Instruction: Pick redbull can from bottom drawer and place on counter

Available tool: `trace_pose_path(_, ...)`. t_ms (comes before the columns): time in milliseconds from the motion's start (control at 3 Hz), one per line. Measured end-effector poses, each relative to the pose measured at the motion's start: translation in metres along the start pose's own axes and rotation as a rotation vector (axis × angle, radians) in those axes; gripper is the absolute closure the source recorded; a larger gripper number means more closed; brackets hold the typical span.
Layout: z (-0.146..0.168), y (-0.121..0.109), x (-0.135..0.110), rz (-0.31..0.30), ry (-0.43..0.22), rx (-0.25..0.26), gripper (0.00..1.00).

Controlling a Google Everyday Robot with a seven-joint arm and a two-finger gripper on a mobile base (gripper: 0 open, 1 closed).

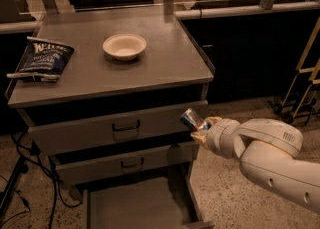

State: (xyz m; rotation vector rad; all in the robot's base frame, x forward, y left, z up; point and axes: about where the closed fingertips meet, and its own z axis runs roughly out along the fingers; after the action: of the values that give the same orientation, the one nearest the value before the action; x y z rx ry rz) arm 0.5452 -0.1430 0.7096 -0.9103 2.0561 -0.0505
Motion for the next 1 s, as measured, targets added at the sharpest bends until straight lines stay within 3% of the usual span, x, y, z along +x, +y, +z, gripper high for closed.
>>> trace_pose_path(667,0.001,0.001,0.0,0.007,0.01,-0.001,1.0)
trace_pose_path(1000,-0.007,-0.019,-0.014,0.005,-0.011,0.04,1.0)
